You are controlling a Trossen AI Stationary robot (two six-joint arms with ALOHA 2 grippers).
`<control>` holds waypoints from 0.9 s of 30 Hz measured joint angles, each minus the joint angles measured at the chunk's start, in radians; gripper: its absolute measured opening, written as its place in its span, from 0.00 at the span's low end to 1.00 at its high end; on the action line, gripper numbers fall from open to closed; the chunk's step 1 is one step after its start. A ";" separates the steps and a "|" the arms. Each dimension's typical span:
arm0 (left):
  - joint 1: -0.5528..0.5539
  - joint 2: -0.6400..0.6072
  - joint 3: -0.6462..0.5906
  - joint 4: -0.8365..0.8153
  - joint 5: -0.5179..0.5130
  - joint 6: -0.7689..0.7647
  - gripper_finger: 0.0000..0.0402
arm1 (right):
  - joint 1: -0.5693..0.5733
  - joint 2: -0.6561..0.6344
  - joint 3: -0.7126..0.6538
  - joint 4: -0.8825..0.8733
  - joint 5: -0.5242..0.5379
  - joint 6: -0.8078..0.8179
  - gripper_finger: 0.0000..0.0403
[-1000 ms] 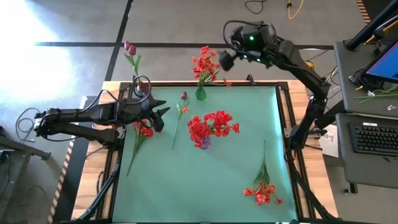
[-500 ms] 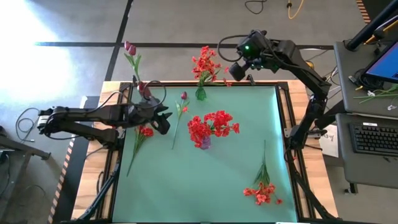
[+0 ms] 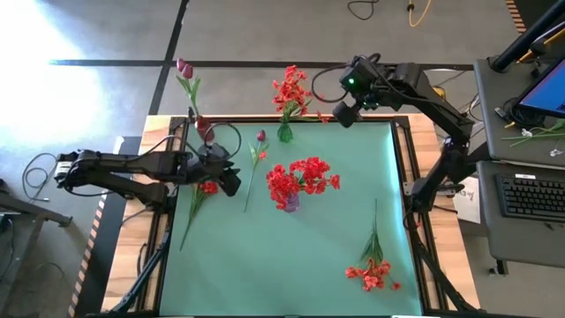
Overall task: Sort flowers into vase by color
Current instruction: Put the pink flower into the red vase
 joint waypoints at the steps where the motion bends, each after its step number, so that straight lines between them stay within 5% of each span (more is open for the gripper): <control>1: -0.009 0.003 0.000 -0.011 -0.001 -0.018 0.35 | 0.005 -0.011 -0.017 0.005 0.000 0.001 0.95; 11: -0.143 0.103 0.000 -0.006 -0.030 -0.057 0.36 | 0.072 -0.143 -0.281 0.167 -0.001 0.040 0.95; 20: -0.382 0.245 -0.035 0.063 -0.383 -0.047 0.47 | 0.107 -0.245 -0.486 0.288 -0.004 0.065 0.95; 27: -0.467 0.334 -0.292 0.727 -0.453 0.171 0.49 | 0.107 -0.304 -0.590 0.406 -0.027 0.049 0.95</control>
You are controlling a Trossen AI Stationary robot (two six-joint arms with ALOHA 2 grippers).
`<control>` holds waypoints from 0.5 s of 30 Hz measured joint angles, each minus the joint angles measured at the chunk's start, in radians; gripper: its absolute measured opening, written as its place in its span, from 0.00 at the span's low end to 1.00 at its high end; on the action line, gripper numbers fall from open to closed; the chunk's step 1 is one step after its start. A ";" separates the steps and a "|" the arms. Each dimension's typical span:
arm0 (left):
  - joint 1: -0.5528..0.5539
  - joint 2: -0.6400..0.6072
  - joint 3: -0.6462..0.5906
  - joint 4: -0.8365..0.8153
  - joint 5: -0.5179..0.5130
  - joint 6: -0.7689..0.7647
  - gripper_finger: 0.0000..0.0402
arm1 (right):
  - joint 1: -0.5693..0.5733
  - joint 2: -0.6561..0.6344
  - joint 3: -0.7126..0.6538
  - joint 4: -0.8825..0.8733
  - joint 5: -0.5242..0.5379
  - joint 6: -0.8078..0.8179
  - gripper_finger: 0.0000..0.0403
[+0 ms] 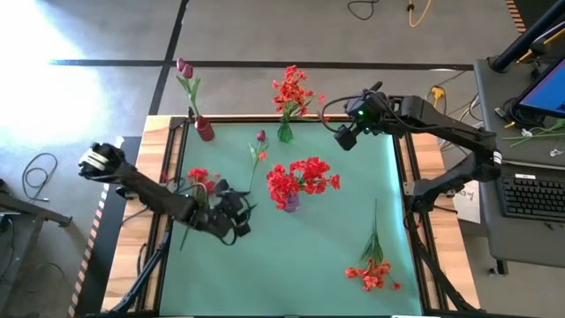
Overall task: Sort flowers into vase by color
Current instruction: Put the pink flower into the red vase
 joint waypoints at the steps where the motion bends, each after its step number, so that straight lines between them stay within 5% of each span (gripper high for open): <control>1: 0.008 0.012 -0.027 0.068 -0.021 0.012 0.49 | 0.000 -0.003 -0.007 0.010 -0.008 -0.002 0.95; 6: 0.073 0.061 -0.079 0.198 -0.137 0.024 0.48 | 0.000 -0.005 -0.011 0.041 -0.008 -0.017 0.95; 15: 0.181 0.220 -0.091 0.320 -0.124 0.043 0.48 | 0.000 -0.005 -0.013 0.118 -0.009 -0.063 0.95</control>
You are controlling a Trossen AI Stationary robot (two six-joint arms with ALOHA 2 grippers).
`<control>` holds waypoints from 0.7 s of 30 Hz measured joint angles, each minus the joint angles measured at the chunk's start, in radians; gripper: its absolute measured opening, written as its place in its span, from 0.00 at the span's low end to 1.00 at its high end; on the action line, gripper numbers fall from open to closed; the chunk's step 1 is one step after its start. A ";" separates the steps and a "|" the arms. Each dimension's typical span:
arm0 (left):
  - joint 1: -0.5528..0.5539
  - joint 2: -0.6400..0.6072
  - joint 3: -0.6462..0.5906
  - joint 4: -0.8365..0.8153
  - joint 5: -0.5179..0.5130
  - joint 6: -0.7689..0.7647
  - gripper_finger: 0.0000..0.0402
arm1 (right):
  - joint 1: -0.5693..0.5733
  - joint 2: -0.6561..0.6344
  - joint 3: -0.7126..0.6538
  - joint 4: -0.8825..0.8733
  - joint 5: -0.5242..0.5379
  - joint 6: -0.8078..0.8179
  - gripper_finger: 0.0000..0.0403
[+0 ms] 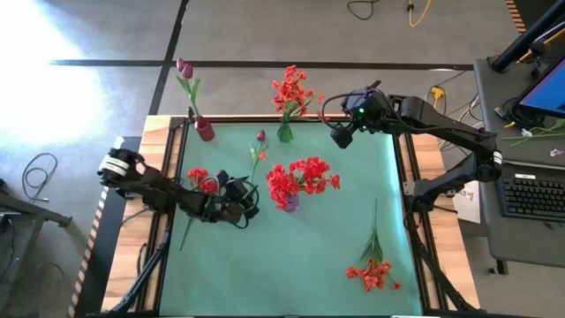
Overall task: Sort flowers into vase by color
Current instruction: Put the pink flower into the red vase
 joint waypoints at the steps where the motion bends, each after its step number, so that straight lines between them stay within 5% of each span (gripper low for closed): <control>1: 0.017 0.018 0.000 0.016 0.006 0.000 0.48 | 0.000 0.000 0.000 0.000 0.000 0.000 0.95; 21: 0.406 0.258 -0.003 0.349 0.313 0.123 0.48 | 0.000 0.001 0.000 -0.004 0.000 -0.007 0.95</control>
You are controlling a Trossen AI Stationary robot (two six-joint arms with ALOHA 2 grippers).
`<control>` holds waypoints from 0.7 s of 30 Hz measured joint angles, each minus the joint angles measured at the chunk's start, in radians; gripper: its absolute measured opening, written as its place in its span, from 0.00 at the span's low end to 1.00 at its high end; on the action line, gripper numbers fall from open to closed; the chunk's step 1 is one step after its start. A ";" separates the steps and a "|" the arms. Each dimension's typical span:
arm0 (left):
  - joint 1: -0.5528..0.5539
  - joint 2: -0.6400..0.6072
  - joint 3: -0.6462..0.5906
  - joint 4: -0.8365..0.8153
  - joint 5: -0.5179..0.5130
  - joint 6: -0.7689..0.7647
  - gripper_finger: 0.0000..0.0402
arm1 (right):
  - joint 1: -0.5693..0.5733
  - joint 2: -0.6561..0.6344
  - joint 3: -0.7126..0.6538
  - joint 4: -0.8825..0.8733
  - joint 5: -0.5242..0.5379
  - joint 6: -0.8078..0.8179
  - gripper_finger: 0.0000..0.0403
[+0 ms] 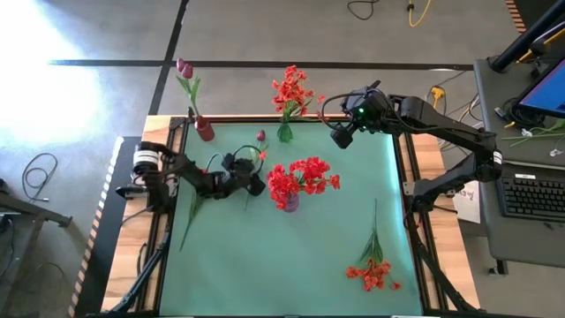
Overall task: Sort flowers into vase by color
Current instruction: Put the pink flower into the red vase
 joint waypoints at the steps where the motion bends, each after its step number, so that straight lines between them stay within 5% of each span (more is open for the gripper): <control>1: 0.005 0.007 0.000 0.001 0.000 -0.010 0.48 | 0.000 0.000 0.000 0.000 0.000 0.000 0.95; 6: 0.010 0.024 0.000 0.012 0.001 -0.038 0.38 | 0.000 0.000 0.000 0.000 0.000 0.000 0.95; 15: 0.010 0.022 0.000 0.003 -0.003 -0.128 0.04 | 0.000 0.000 0.000 0.000 0.000 0.000 0.95; 21: 0.011 0.021 -0.001 -0.001 -0.006 -0.235 0.01 | 0.000 0.001 0.000 0.000 0.000 0.000 0.95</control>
